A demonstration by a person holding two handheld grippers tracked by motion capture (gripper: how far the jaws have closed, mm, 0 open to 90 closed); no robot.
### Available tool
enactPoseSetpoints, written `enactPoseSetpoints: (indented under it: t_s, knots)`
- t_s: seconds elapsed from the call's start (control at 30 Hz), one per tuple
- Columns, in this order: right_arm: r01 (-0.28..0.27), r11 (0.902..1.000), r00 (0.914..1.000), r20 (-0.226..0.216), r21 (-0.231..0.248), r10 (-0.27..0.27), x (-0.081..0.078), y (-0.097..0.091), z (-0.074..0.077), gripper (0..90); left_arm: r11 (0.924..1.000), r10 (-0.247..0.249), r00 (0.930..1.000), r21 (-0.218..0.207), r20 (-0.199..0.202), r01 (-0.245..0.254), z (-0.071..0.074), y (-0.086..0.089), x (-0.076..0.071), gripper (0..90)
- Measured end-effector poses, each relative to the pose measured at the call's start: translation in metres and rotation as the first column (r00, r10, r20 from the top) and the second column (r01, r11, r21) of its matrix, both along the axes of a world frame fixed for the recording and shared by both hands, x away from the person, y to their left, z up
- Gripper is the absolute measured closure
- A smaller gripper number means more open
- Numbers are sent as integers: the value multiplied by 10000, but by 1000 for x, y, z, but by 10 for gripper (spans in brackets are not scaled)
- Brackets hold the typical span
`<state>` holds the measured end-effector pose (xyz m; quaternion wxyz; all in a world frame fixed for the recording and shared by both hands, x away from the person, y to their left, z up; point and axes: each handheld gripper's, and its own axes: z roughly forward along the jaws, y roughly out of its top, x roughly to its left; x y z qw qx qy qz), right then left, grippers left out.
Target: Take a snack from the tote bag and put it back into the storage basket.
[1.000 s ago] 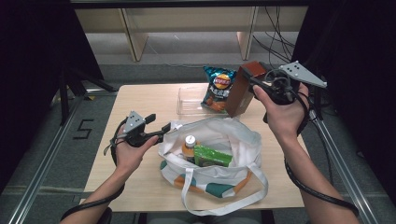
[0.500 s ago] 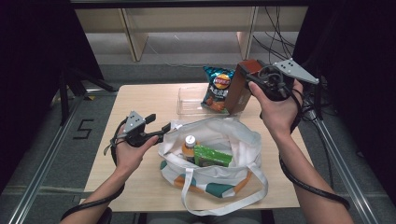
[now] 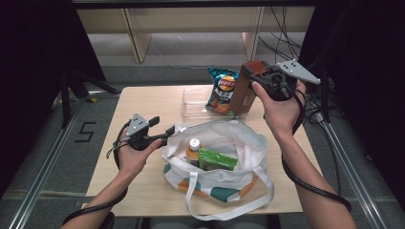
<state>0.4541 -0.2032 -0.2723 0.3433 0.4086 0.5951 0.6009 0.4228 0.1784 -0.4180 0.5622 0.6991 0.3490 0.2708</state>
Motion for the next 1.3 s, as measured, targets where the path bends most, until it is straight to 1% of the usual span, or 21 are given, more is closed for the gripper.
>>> enactPoseSetpoints:
  t_s: [0.13,0.17,0.37,0.4,0.47,0.5,0.57,0.6,0.67,0.7,0.8,0.83,0.87,0.93,1.07,1.1,1.2,1.27,1.3]
  knots:
    - [51,10000,10000,-40,67,-51,6,1,-2,397,10000,1,10000,-16,7,-1,0,0,0,268]
    - [71,10000,10000,-45,-13,-71,7,2,-2,397,10000,21,10000,-23,4,-21,0,0,0,268]
    - [204,9998,9998,-53,-49,-204,14,4,-4,397,10000,18,10000,-46,1,-18,1,0,0,268]
    - [207,9997,9997,-84,-123,-208,15,4,-5,398,10000,18,10000,-46,1,-18,1,0,0,268]
    - [229,9997,9996,-151,-110,-231,16,4,-5,398,10000,14,10000,-47,10,-14,1,0,0,268]
    - [261,9996,9996,-140,-72,-262,19,5,-7,397,10000,17,10000,-59,7,-17,1,0,0,268]
    - [283,9996,9993,-221,-99,-285,20,6,-9,398,10000,28,10000,-62,-5,-28,1,0,0,268]
    - [369,9988,9991,-200,-309,-376,23,7,-12,398,10000,7,10000,-62,2,-7,1,0,0,269]
    - [444,9982,9987,-212,-394,-453,27,9,-16,398,10000,5,10000,-75,-44,-5,0,-1,0,269]
    - [409,9984,9987,-289,-400,-421,27,9,-17,398,10000,1,10000,-60,-50,-1,0,-1,0,269]
    - [439,9985,9984,-330,-334,-450,29,9,-20,398,10000,5,10000,-52,-35,-5,0,-1,0,269]
    - [532,9977,9980,-333,-431,-547,32,9,-22,397,10000,2,10000,-41,-3,-2,0,-1,0,269]
    - [532,9977,9980,-333,-431,-547,32,9,-22,397,10000,2,10000,-41,-3,-2,0,-1,0,269]
    - [700,9968,9966,-397,-392,-716,36,8,-25,398,10000,-1,10000,-33,0,1,0,-1,0,269]
    - [748,9964,9959,-476,-400,-766,40,8,-27,398,10000,-3,10000,-39,-17,3,0,-1,0,269]
    - [843,9956,9946,-570,-404,-865,42,10,-29,398,10000,-6,10000,-56,-24,6,0,-1,0,269]
    - [915,9945,9940,-546,-507,-943,44,10,-31,398,10000,-13,10000,-60,-33,13,0,-1,-1,269]
    - [917,9950,9929,-730,-400,-944,48,13,-34,397,10000,-5,10000,-57,-53,5,0,-2,0,269]
    - [935,9947,9926,-734,-439,-965,48,13,-35,398,10000,-2,10000,-51,-57,2,0,-2,0,269]
